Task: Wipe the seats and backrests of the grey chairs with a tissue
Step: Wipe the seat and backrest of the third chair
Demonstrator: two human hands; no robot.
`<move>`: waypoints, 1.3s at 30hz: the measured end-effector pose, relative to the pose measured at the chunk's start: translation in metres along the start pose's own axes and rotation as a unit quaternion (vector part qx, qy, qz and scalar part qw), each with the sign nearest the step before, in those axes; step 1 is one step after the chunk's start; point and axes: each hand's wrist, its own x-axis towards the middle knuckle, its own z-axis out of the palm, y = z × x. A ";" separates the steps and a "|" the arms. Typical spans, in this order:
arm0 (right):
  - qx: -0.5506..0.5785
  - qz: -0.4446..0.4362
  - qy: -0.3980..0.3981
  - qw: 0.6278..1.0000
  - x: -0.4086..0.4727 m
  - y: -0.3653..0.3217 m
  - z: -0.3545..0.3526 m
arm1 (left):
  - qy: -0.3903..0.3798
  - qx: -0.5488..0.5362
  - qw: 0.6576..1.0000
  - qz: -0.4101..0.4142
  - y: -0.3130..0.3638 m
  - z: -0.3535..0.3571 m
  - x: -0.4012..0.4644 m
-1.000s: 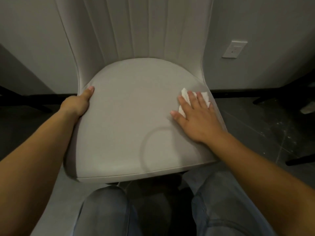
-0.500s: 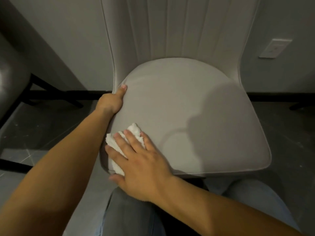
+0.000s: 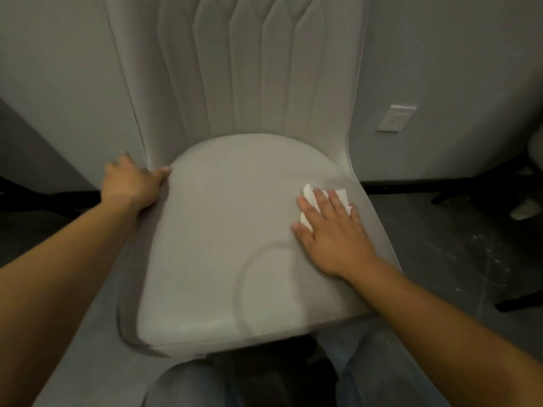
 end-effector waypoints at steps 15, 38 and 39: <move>0.032 -0.086 0.076 0.993 0.094 -0.028 0.004 | 0.219 -0.228 0.944 0.096 0.099 -0.059 0.063; -0.051 -0.429 0.487 0.759 0.270 -0.197 -0.214 | 0.283 -0.183 0.940 0.055 0.108 -0.042 0.082; -0.091 -0.448 0.480 0.749 0.279 -0.207 -0.218 | 0.283 -0.189 0.939 0.056 0.107 -0.041 0.083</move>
